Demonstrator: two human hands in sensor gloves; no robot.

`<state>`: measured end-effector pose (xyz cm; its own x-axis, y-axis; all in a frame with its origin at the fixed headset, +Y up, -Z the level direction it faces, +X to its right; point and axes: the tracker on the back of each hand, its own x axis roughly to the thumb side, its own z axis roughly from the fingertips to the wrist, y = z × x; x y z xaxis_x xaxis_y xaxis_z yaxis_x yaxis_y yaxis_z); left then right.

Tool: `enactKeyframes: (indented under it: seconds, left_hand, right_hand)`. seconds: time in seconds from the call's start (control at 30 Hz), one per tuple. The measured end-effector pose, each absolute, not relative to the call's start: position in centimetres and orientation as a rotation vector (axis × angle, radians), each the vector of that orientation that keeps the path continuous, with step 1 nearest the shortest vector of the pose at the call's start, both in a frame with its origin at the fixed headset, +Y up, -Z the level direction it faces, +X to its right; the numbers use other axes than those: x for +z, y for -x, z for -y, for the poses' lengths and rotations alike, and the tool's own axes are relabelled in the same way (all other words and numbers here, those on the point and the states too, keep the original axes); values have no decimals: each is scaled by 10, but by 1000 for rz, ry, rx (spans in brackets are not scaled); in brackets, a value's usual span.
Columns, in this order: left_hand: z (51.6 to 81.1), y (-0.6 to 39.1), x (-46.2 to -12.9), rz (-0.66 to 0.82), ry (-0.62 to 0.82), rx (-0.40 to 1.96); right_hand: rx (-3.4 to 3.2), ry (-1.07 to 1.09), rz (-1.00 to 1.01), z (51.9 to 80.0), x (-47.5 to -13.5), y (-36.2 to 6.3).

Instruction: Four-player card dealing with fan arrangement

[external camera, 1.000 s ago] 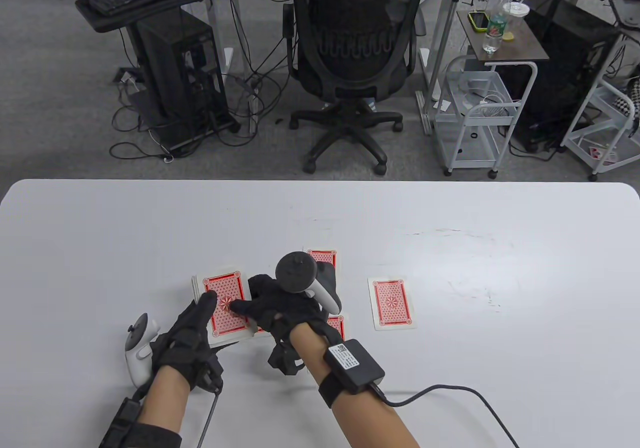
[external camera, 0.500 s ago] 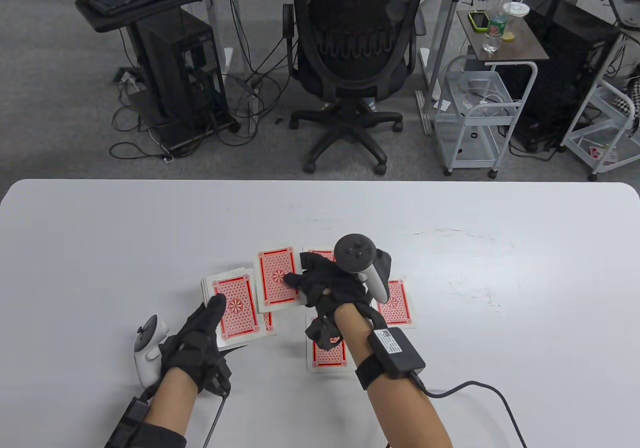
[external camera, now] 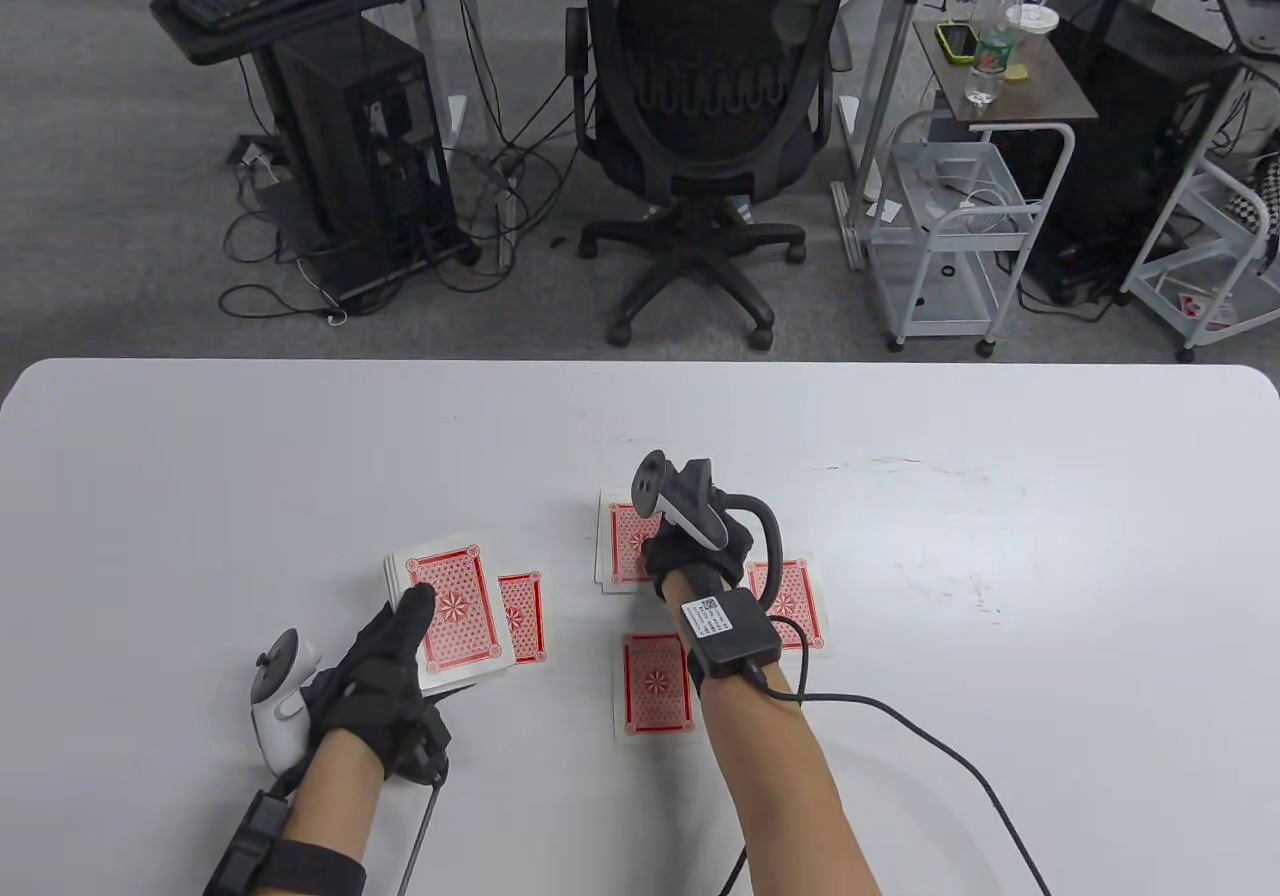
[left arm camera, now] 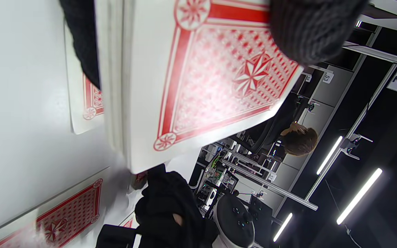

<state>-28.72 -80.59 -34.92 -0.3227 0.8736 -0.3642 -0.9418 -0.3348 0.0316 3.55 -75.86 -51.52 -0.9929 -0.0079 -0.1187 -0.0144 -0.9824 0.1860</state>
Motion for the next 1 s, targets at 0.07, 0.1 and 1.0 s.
enactKeyframes:
  seconds: [0.07,0.1,1.0]
  left_hand:
    - [806,287,-349,-280,332,1899]
    - [806,287,-349,-279,331,1900]
    - [800,251,-340,-143,404,1906]
  right_hand:
    - [3073,149,-271,745,-509,-35]
    - [3035,118,-235,739,-506,-34]
    - [1981,-292,-398,729,-402,-19]
